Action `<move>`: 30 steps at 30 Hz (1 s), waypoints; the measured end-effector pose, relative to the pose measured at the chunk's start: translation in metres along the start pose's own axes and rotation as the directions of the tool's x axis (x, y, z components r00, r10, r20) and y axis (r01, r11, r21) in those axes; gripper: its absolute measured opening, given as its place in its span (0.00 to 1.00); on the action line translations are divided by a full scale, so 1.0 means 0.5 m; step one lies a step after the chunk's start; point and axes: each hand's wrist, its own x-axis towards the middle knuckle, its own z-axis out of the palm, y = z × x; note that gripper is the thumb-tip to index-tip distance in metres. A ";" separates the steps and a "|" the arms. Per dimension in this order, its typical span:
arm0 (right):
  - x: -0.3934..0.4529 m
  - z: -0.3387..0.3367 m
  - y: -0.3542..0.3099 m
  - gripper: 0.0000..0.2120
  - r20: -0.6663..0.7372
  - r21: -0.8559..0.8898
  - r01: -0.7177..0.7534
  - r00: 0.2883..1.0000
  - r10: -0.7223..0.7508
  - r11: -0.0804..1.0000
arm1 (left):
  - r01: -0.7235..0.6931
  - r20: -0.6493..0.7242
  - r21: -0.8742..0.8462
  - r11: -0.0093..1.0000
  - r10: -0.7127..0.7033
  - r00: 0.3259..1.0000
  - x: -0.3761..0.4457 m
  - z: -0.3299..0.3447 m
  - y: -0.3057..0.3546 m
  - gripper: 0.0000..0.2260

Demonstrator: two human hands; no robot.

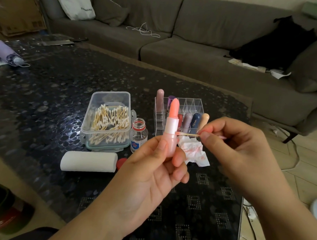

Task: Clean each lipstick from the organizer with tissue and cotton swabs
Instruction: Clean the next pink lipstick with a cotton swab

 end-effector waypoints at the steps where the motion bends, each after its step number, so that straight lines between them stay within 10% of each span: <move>1: -0.001 0.002 0.000 0.03 0.005 -0.008 0.009 1.000 -0.009 1.000 | -0.002 0.002 -0.003 1.000 0.002 1.000 0.001 -0.001 -0.001 0.10; 30: -0.003 0.001 -0.004 0.03 0.005 -0.012 0.115 0.993 -0.115 0.993 | 0.040 0.095 -0.028 0.999 -0.037 0.995 0.004 -0.010 -0.014 0.12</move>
